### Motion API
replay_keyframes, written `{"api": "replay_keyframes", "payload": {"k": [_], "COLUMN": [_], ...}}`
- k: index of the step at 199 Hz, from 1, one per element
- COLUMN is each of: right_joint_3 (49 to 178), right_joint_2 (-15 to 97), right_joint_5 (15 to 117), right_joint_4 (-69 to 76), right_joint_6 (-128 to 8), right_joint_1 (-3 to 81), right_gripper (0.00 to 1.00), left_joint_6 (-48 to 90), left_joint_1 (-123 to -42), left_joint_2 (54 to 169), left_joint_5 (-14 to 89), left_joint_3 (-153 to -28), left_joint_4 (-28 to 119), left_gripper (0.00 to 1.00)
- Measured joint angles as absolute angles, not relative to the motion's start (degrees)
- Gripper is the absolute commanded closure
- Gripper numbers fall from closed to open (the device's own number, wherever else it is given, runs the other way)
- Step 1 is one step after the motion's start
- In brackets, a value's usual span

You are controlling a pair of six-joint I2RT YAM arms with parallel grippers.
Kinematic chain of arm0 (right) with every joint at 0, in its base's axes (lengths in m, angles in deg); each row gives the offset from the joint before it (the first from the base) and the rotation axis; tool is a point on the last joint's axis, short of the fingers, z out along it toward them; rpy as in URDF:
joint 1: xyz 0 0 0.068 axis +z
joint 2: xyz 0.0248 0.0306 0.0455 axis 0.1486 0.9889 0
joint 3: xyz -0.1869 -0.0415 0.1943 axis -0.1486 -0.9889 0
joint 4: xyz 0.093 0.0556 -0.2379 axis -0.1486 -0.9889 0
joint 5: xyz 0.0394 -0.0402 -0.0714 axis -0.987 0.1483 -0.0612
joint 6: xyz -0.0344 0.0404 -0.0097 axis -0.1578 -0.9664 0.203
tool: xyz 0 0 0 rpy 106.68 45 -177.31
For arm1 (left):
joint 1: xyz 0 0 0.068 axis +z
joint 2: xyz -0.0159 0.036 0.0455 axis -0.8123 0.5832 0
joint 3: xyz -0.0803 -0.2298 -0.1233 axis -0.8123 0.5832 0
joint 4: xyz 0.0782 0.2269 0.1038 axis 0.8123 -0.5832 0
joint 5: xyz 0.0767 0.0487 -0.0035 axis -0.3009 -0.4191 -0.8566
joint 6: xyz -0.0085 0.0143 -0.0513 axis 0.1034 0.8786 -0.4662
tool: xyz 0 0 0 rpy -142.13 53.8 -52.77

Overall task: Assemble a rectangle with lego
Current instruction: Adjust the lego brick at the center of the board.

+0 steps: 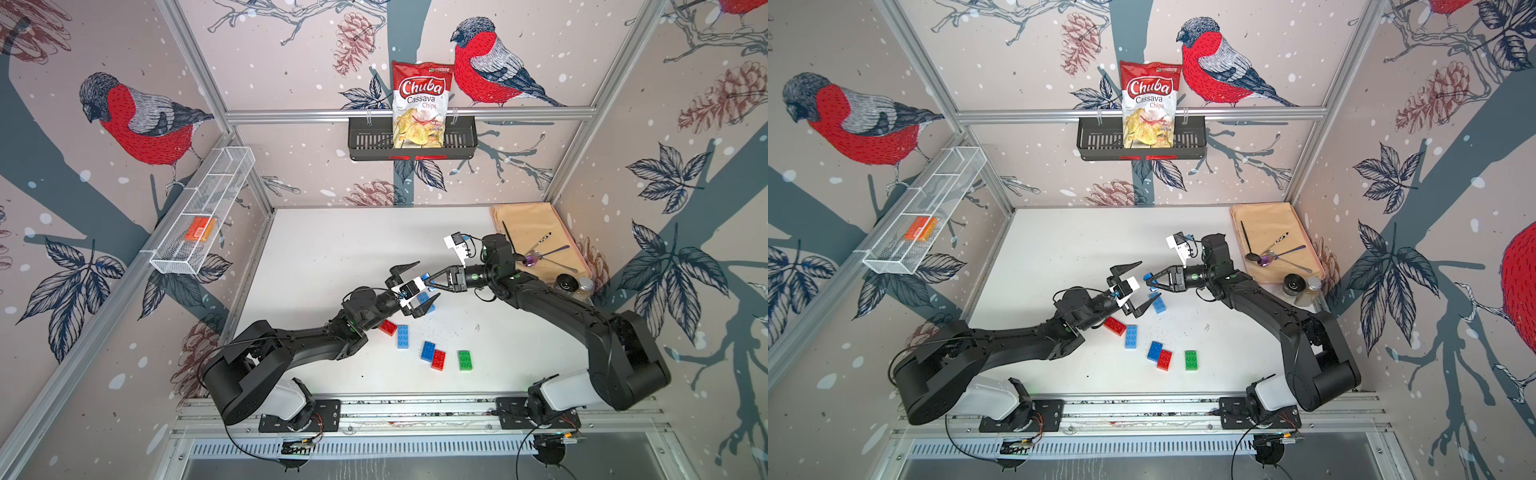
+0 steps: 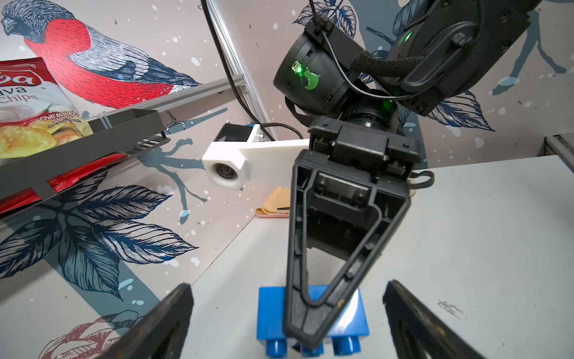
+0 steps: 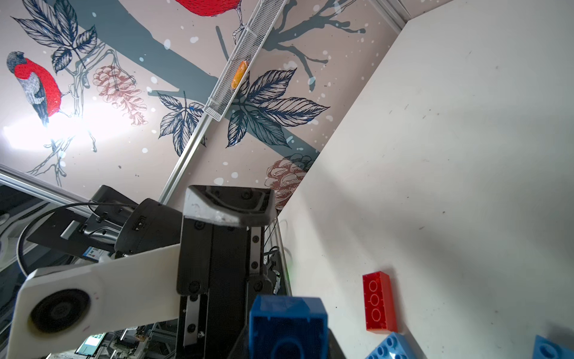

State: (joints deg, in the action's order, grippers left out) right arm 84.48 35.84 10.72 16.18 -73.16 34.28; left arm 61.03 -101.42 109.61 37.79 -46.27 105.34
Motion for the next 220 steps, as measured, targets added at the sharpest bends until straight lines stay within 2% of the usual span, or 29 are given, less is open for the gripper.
{"api": "replay_keyframes", "payload": {"k": [46, 76, 110, 129, 143, 165, 189, 220], "right_joint_3": [83.2, 82.8, 82.4, 82.2, 82.1, 82.1, 82.1, 81.9], "right_joint_2": [35.5, 35.1, 35.2, 35.4, 35.4, 35.4, 34.7, 30.3], "right_joint_5": [9.1, 8.8, 8.8, 8.8, 8.9, 9.1, 10.4, 17.5], "right_joint_4": [21.5, 23.1, 24.5, 24.7, 24.6, 24.9, 23.8, 20.7], "right_joint_6": [-76.7, -77.5, -78.7, -79.2, -80.4, -80.0, -78.5, -75.6], "right_joint_1": [34.6, 34.6, 34.6, 34.6, 34.6, 33.9, 31.1, 26.5], "right_gripper": [0.72, 0.72, 0.72, 0.71, 0.61, 0.47, 0.39, 0.37], "left_joint_6": [59.2, 57.9, 56.6, 56.2, 56.7, 56.5, 56.7, 56.2], "left_joint_1": [-101.4, -101.4, -101.5, -101.9, -102.2, -103.0, -104.7, -105.5], "left_joint_2": [110.6, 111.0, 111.1, 111.3, 111.4, 111.6, 110.6, 108.4], "left_joint_5": [40.2, 40.5, 40.3, 39.8, 39.1, 38.5, 35.1, 27.3], "left_joint_3": [-46.5, -46.7, -46.9, -47.0, -47.0, -47.5, -48.7, -52.5], "left_joint_4": [105.6, 105.5, 105.5, 105.5, 105.5, 104.9, 101.1, 90.4], "left_gripper": [0.19, 0.35, 0.44, 0.53, 0.61, 0.69, 0.72, 0.69]}}
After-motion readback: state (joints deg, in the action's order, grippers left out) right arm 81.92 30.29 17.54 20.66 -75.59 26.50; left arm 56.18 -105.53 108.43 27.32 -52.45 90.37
